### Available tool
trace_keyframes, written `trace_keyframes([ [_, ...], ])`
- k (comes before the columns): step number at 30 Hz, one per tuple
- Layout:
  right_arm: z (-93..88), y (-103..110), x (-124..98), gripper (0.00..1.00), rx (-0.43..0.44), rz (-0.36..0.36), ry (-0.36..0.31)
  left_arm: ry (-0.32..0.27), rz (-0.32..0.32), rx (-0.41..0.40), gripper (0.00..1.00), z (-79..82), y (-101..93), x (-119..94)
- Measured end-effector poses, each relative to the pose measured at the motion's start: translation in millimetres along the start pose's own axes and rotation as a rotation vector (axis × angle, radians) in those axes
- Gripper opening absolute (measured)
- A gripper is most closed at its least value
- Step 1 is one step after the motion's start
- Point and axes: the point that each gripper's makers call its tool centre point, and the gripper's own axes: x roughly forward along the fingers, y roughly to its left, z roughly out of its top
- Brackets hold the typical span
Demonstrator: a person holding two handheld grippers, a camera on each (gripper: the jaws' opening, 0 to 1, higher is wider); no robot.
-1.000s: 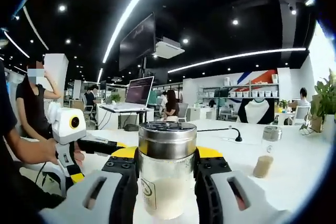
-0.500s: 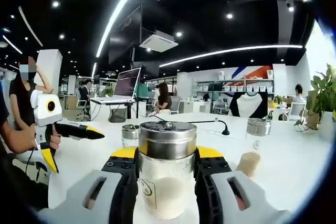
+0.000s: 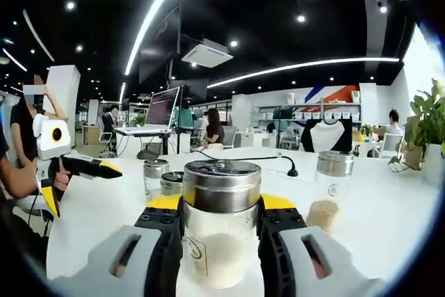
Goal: Rotate the seasoning bottle until the label or dispensing opening points toward the visible target arrow and the bottle remains upright within the marked orientation range
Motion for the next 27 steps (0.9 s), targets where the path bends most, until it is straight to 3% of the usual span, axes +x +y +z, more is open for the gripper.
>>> trace_keyframes([
  [27, -3.0, -6.3, 4.8, 0.39, 0.021, 0.003, -0.026, 0.015, -0.006, 0.012, 1.0, -3.1, -3.2, 2.5],
])
